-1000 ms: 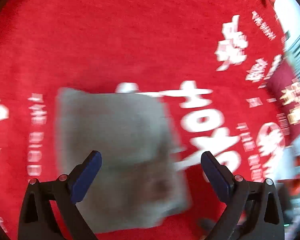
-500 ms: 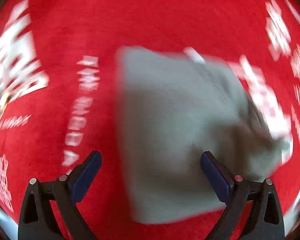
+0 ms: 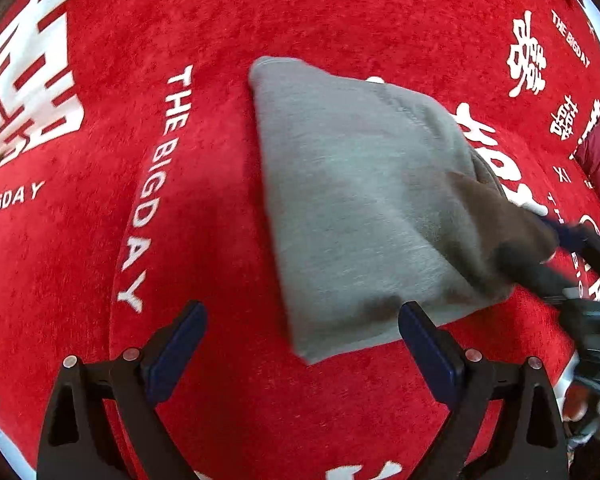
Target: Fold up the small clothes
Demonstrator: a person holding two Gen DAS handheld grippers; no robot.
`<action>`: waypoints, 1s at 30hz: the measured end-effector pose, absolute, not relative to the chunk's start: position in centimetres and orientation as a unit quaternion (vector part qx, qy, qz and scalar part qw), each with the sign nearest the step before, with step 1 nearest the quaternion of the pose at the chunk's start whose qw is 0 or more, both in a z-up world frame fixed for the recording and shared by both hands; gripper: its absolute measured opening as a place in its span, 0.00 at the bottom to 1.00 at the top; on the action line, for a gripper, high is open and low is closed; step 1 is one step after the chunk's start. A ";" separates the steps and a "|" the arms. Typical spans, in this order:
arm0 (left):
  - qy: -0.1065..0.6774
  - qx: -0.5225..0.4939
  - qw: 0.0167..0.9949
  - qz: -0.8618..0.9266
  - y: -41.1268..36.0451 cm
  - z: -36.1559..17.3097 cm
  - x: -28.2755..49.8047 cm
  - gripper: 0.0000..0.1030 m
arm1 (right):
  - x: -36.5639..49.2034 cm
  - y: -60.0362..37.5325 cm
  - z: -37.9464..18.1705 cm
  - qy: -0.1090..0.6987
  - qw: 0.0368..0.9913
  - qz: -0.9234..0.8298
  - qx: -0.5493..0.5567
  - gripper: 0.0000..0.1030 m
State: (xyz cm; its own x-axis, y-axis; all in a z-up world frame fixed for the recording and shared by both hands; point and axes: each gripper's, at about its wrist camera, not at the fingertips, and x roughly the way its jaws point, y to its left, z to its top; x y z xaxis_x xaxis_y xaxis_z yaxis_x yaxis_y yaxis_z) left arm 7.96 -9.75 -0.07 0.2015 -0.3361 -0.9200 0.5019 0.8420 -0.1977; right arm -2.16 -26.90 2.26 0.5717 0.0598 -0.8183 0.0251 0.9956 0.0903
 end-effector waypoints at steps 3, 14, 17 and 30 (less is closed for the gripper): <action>0.578 0.062 0.767 -0.272 -9.2 -0.6 8.1 0.94 | -2.4 -27.9 0.1 0.493 0.867 0.000 0.071 0.39; 0.604 0.072 0.740 -0.286 -10.3 -2.8 7.5 0.94 | -7.0 -34.9 -2.2 0.435 0.860 0.027 0.266 0.21; 0.585 0.070 0.751 -0.299 -10.2 -1.5 7.4 0.94 | -7.3 -34.6 -0.4 0.401 0.876 0.047 0.262 0.39; 0.566 0.082 0.756 -0.318 -15.2 -0.2 11.0 0.94 | 0.2 -40.5 0.7 0.360 0.873 0.043 0.325 0.83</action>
State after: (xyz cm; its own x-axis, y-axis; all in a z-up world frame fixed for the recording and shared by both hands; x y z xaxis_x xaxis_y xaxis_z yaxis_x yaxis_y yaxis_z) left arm 11.00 -15.25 -0.21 0.1572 -0.3895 -0.9075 0.5740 0.7838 -0.2369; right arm 0.24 -40.53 0.74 0.7370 0.3094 -0.6009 0.1592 0.7846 0.5992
